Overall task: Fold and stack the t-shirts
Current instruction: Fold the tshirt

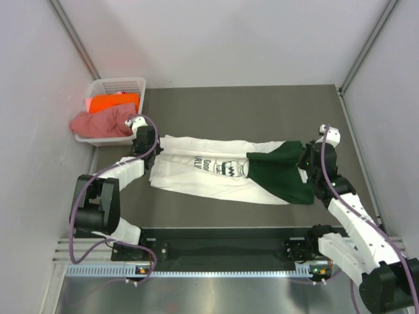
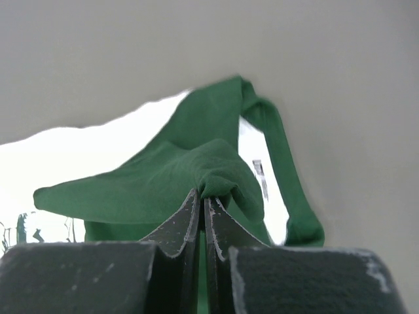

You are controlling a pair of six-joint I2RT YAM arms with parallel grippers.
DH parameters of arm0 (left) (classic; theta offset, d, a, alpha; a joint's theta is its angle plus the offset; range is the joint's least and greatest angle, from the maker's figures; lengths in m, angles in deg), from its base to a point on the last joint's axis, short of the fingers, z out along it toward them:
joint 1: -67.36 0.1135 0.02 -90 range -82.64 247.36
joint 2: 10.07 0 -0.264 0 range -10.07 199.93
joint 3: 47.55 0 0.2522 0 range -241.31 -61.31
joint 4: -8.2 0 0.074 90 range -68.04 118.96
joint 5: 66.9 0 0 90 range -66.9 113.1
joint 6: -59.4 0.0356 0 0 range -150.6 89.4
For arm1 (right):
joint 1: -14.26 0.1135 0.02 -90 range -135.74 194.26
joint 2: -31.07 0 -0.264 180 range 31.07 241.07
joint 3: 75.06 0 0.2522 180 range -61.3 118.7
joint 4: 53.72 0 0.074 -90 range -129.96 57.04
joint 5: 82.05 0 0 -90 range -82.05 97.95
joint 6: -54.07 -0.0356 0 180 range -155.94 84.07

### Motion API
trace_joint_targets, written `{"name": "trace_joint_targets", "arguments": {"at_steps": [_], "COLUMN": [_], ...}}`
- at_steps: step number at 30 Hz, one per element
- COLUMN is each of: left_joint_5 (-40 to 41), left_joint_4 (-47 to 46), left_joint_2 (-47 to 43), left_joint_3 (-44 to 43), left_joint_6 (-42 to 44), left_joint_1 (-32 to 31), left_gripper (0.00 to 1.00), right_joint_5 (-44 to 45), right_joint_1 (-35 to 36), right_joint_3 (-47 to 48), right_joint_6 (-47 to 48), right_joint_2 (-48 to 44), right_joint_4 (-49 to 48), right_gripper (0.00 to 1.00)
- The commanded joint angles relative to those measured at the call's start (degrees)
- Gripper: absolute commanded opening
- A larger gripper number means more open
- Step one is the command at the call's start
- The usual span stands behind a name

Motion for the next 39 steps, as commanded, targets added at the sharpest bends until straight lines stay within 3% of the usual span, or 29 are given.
{"name": "trace_joint_targets", "arguments": {"at_steps": [1,7,15,18,19,20,21,22,24,26,28,31,36,39], "left_joint_5": [0.09,0.70,0.44,1.75,2.80,3.16,4.03,5.61,5.45,4.92,3.43,-0.25,-3.60,-6.40], "left_joint_4": [-5.56,-8.90,-8.81,-8.11,-7.67,-7.32,-6.54,-4.61,-3.46,-0.57,1.11,5.85,14.73,15.27], "left_joint_2": [-2.52,-4.71,-6.12,-8.92,-9.54,-10.33,-11.65,-12.36,-14.37,-15.43,-15.88,-14.22,-7.90,-5.69], "left_joint_3": [2.78,7.79,10.86,11.74,11.92,12.10,11.75,11.57,10.35,8.34,6.66,1.30,-8.88,-11.10], "left_joint_6": [-2.91,-6.07,-8.37,-9.24,-9.77,-10.04,-10.12,-11.17,-10.05,-10.04,-9.34,-7.93,-5.65,-4.94], "left_joint_1": [-0.12,-0.12,-0.12,-0.12,-0.12,-0.12,-0.12,-0.12,-0.21,-0.30,-0.65,-2.31,-7.31,-9.25], "left_gripper": [0.00,0.00,0.03,0.24,0.36,0.43,0.49,0.59,0.60,0.59,0.58,0.57,0.56,0.56], "right_joint_5": [5.37,4.68,-2.79,-2.98,-2.80,-2.36,-1.75,-1.05,-1.04,-2.18,-4.98,-9.46,-13.96,-15.81], "right_joint_1": [1.48,2.10,2.54,2.63,2.63,2.63,2.63,2.63,2.63,2.63,2.63,2.72,2.63,2.54], "right_joint_3": [-3.59,-9.22,-15.54,-16.34,-16.52,-16.78,-17.13,-17.39,-17.23,-15.39,-12.75,-6.60,1.66,5.36], "right_joint_6": [-4.13,-8.01,-13.28,-15.82,-15.83,-16.09,-16.27,-15.92,-13.57,-11.36,-7.76,-3.80,-0.81,-0.19], "right_joint_2": [-5.01,-13.80,-24.43,-31.28,-32.87,-35.84,-37.18,-38.32,-39.39,-35.29,-29.84,-16.92,0.41,8.67], "right_joint_4": [-0.82,2.51,7.61,10.16,10.78,11.13,11.22,11.05,8.77,5.88,4.63,2.79,1.56,2.25], "right_gripper": [0.00,0.00,0.01,0.19,0.27,0.41,0.64,0.71,0.73,0.72,0.64,0.60,0.58,0.58]}}
